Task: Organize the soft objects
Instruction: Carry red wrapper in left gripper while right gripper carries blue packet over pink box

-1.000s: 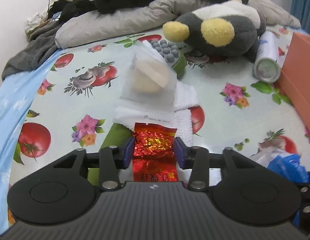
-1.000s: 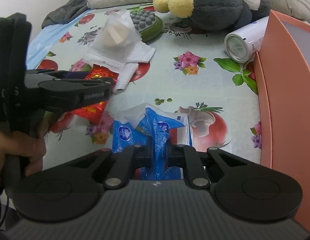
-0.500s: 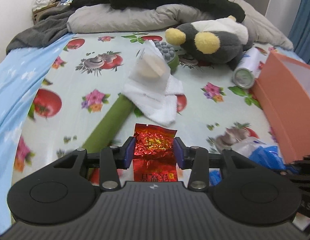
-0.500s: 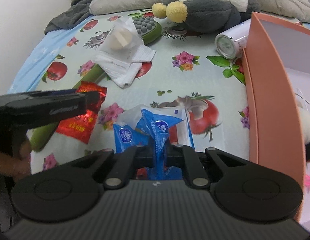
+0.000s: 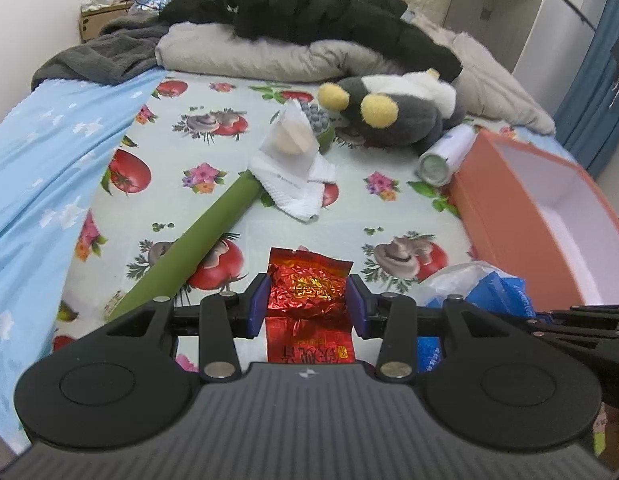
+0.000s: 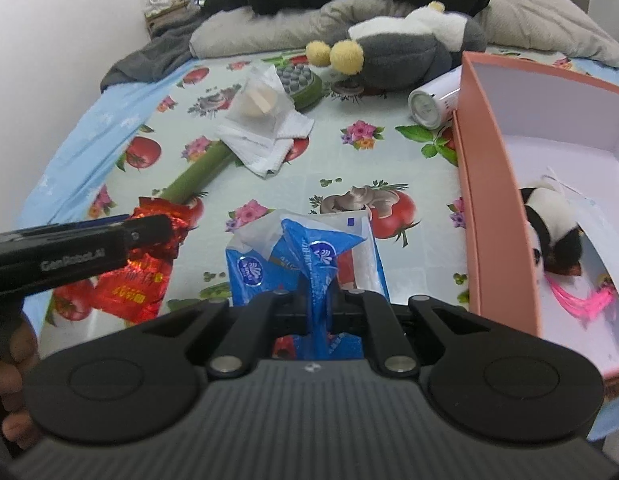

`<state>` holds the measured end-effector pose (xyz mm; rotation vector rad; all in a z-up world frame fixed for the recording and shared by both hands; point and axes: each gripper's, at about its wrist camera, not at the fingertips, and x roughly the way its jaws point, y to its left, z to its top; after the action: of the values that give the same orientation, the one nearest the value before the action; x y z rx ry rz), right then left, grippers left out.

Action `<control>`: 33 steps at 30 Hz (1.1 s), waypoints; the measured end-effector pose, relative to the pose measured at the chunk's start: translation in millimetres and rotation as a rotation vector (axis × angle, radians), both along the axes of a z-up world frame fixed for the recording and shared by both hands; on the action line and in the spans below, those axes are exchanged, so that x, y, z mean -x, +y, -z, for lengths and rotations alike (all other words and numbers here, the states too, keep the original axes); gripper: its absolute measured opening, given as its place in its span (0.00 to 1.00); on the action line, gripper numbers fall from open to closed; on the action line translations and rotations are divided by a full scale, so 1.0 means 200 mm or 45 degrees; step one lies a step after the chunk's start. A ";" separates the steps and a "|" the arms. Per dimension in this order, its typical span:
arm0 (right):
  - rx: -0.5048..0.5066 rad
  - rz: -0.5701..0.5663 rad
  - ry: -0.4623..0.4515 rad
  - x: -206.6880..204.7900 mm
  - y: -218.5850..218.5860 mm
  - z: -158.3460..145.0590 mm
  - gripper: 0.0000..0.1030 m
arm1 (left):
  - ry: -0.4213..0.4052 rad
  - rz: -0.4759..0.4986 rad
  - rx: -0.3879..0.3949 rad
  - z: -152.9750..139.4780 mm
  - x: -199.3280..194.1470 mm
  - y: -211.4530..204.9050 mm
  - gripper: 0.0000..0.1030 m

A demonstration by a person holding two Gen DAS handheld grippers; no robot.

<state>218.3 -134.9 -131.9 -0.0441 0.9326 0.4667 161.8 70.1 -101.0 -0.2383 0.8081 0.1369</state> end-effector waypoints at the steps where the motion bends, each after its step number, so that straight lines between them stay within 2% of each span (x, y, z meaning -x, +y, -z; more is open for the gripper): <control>1: -0.007 0.005 -0.005 0.02 -0.01 -0.02 0.09 | -0.011 -0.002 0.002 -0.02 0.02 0.00 0.46; 6: -0.038 0.023 -0.049 0.12 -0.05 -0.10 0.09 | -0.068 -0.009 0.024 -0.14 0.15 -0.02 0.44; 8: -0.052 0.030 -0.074 0.16 -0.07 -0.14 0.09 | -0.075 -0.010 0.028 -0.18 0.19 -0.03 0.22; 13: -0.084 0.052 -0.138 0.22 -0.12 -0.24 0.09 | -0.107 -0.003 0.046 -0.23 0.24 -0.06 0.22; 18: -0.064 0.067 -0.150 0.23 -0.13 -0.21 0.09 | -0.044 0.019 0.069 -0.13 0.24 -0.08 0.22; 23: -0.014 0.071 -0.071 0.23 -0.11 -0.07 0.09 | 0.060 0.017 0.197 0.06 0.25 -0.05 0.24; 27: 0.017 0.063 -0.048 0.26 -0.11 -0.03 0.09 | 0.150 0.018 0.272 0.19 0.23 -0.06 0.25; 28: 0.027 0.066 -0.035 0.27 -0.12 -0.01 0.09 | 0.166 0.023 0.286 0.22 0.22 -0.07 0.26; 30: 0.050 0.070 -0.021 0.28 -0.13 0.01 0.09 | 0.186 0.032 0.311 0.26 0.19 -0.09 0.36; 33: 0.084 0.079 0.004 0.30 -0.17 0.05 0.09 | 0.207 0.054 0.329 0.30 0.13 -0.13 0.40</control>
<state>157.4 -168.8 -141.6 -0.0742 0.9500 0.3787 135.5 44.5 -160.3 -0.4578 0.9924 0.0116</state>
